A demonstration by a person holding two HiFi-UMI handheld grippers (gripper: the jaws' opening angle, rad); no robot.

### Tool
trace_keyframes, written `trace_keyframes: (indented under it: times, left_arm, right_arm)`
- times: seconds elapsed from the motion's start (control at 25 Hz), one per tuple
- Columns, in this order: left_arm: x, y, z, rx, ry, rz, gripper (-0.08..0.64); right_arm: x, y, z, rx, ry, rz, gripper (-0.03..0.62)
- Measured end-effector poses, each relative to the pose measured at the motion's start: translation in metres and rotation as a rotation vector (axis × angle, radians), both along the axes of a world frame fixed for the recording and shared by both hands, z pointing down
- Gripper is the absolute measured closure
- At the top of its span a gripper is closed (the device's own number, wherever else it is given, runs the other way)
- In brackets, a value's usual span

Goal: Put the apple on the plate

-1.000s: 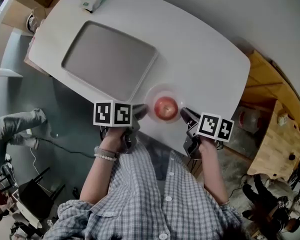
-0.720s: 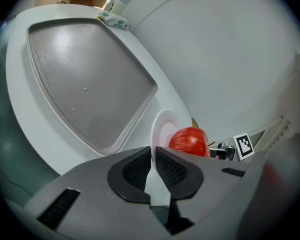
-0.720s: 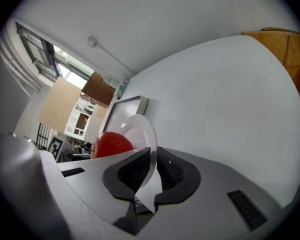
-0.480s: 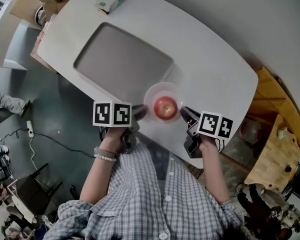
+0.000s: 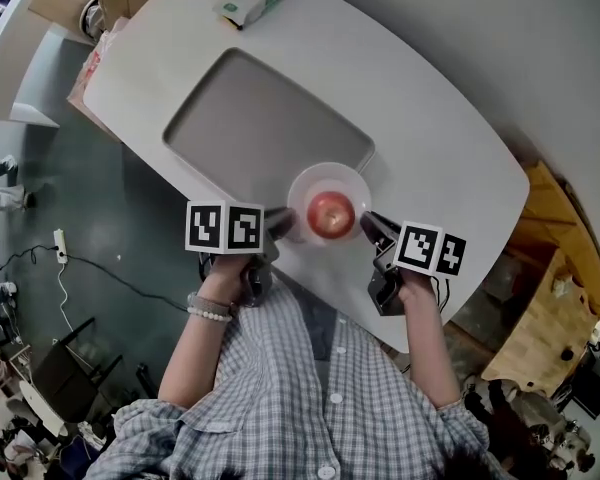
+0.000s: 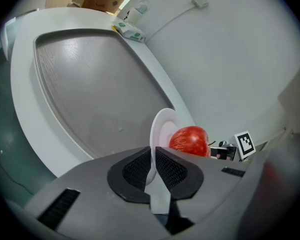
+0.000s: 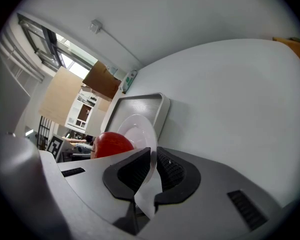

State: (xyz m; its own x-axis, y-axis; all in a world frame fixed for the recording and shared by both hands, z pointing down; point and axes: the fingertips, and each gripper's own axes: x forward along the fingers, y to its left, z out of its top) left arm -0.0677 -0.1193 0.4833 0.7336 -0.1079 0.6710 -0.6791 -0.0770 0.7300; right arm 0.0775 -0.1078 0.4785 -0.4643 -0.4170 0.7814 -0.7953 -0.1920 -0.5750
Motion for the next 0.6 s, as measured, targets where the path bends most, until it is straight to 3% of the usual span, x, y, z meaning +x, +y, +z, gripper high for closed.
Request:
trace_keyframes:
  times: [0.6]
  left_arm:
    - [-0.028, -0.038, 0.011, -0.018, -0.014, -0.051, 0.525]
  right_arm:
    - [-0.028, -0.052, 0.006, 0.004, 0.004, -0.072, 0.543]
